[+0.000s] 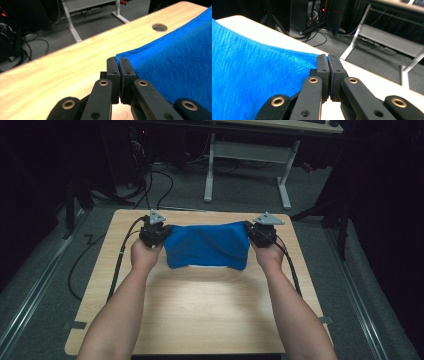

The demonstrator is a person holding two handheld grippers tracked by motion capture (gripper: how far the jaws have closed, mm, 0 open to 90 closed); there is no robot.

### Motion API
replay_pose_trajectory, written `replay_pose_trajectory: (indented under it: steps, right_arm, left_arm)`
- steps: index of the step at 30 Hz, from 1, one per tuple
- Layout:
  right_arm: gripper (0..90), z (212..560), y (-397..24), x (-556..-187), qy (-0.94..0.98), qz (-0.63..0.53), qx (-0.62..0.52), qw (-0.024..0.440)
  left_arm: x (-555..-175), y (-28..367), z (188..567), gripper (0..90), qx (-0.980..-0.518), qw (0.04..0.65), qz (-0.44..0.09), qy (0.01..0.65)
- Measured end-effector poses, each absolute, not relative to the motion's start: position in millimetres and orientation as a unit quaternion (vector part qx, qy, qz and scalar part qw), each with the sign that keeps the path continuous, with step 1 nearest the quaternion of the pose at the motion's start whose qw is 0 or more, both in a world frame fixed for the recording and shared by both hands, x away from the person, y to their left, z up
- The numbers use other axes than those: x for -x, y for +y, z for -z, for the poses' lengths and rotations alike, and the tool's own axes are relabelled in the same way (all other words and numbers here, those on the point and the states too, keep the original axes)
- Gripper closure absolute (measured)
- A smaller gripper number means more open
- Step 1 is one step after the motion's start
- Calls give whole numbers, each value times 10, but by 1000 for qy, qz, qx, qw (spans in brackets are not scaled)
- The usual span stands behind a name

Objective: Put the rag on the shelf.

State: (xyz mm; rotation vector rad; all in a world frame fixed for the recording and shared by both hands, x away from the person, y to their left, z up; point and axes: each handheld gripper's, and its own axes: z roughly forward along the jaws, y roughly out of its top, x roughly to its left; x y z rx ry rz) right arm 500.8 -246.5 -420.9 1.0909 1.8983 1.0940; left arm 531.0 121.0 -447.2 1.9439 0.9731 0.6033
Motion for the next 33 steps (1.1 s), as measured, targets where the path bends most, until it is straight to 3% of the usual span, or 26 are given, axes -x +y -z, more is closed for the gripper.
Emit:
replay_pose_trajectory:
  steps: [8,33]
  right_arm:
    - [888,4507,-2487,-4963,734,-416,-433,318]
    - [866,4885,-2537,-4874,742,-405,-450,288]
  left_arm:
    - [-5224,1209,4682,886,-785,424,-222,392]
    - [-5101,1230,5000,868,-786,426,-190,406]
